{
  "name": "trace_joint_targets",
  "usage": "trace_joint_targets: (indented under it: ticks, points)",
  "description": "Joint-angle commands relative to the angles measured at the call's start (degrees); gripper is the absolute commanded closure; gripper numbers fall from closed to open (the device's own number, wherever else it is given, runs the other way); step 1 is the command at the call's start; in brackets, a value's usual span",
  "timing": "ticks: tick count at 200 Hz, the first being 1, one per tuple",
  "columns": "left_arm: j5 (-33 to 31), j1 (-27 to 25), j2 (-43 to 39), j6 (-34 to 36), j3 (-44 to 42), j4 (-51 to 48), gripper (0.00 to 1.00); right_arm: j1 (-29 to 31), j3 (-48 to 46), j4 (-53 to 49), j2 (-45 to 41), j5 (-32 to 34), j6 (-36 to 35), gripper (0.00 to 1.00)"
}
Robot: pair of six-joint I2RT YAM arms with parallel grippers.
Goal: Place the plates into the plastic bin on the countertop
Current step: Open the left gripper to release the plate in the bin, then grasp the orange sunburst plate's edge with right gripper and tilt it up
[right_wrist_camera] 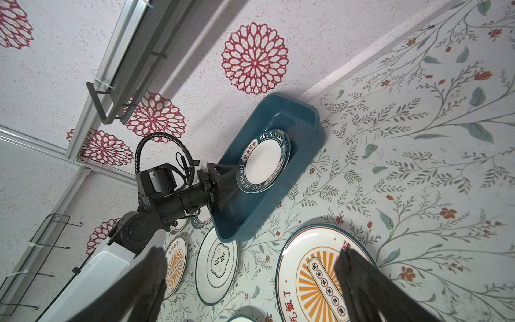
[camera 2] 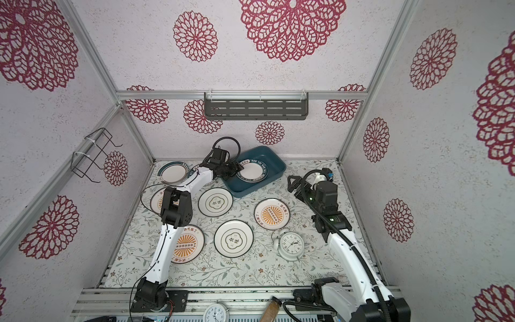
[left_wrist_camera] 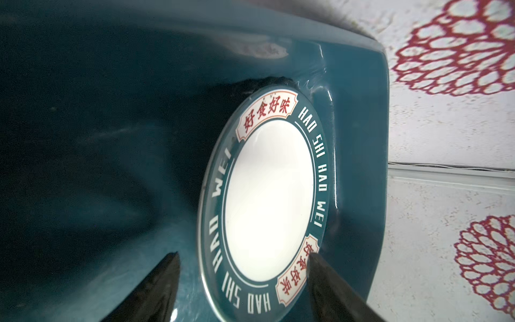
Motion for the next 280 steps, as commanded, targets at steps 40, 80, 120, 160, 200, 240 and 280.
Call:
trace_joint_targets:
  ticks: [40, 80, 120, 160, 200, 240, 280]
  points:
    - [-0.97, -1.17, -0.85, 3.3, 2.45, -0.58, 0.24, -0.14, 0.93, 1.42, -0.23, 1.35, 0.22, 0.01]
    - [0.2, -1.43, -0.27, 2.61, 2.82, 1.26, 0.24, -0.22, 0.87, 1.02, -0.04, 1.29, 0.24, 0.01]
    - [0.14, -2.13, -0.64, 3.51, 2.9, 2.32, 0.25, -0.18, 0.74, 0.27, -0.6, 1.88, -0.21, 0.01]
    - [-0.67, -2.14, -1.67, 4.48, 2.26, 2.01, 0.24, -0.23, 0.4, 0.79, 0.09, 1.53, -0.11, 0.01]
    - [-2.06, -2.14, -9.54, 8.02, -6.2, 7.5, 0.18, -0.26, -0.11, 0.71, 1.15, 1.87, -0.74, 0.01]
    - [-3.43, -2.24, -22.6, 13.58, -19.7, 13.71, 0.05, -0.2, -1.62, 0.27, 2.88, 2.43, -1.24, 0.01]
    - [-3.44, -2.44, -35.27, 16.08, -33.94, 19.29, 0.03, -0.25, -3.88, -1.65, 4.51, 2.5, -2.98, 0.01]
